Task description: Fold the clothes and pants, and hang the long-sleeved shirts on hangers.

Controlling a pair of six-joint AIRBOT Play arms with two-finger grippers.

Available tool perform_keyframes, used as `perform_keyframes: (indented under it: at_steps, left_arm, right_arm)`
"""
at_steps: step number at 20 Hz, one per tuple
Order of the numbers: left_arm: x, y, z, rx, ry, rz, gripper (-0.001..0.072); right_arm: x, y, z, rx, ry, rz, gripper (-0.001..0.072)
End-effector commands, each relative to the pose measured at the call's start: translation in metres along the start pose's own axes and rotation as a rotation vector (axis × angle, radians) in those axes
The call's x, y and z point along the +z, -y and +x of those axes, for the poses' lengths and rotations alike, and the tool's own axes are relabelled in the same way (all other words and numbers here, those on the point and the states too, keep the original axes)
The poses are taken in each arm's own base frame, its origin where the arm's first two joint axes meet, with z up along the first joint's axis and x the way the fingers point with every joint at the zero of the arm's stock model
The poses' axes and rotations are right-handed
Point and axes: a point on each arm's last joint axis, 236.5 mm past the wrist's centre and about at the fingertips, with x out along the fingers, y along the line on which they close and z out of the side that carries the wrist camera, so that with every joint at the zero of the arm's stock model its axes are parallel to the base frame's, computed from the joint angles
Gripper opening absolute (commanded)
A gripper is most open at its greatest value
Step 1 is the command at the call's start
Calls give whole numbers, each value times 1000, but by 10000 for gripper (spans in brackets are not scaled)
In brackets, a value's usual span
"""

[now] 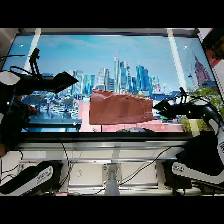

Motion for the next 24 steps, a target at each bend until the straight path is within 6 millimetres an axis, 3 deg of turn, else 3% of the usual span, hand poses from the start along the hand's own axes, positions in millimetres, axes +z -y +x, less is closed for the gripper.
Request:
perform_keyframes:
  at_steps: [1, 7, 8, 12, 13, 14, 16, 20, 22, 24]
  left_arm:
    - [0, 1, 0, -1, 0, 3, 695]
    - [0, 1, 0, 0, 0, 3, 696]
    - [0, 1, 0, -1, 0, 3, 695]
    - [0, 1, 0, 0, 1, 4, 695]
    - [0, 1, 0, 0, 1, 4, 695]
    - [0, 1, 0, 0, 2, 4, 695]
    - [2, 0, -1, 2, 6, 1, 695]
    - [2, -1, -1, 3, 8, 0, 696]
    - [2, -1, -1, 2, 7, -4, 696]
    - [2, -1, -1, 3, 7, -4, 696]
  right_arm:
    - [-8, -13, 37, 26, -38, 9, 630]
    - [-16, -41, 68, 75, -107, 0, 623]
    - [-18, -47, 72, 79, -112, -12, 552]
    - [-18, -67, 80, 94, -105, -78, 116]
    - [-14, -75, 80, 105, -98, -107, 36]
    - [-5, -83, 77, 114, -79, -125, 30]
    - [26, -101, 64, 135, -8, -166, 30]
    - [128, -129, 4, 163, 256, -176, 30]
    - [180, -121, -40, 147, 413, -108, 30]
    - [224, -95, -88, 114, 556, -20, 30]
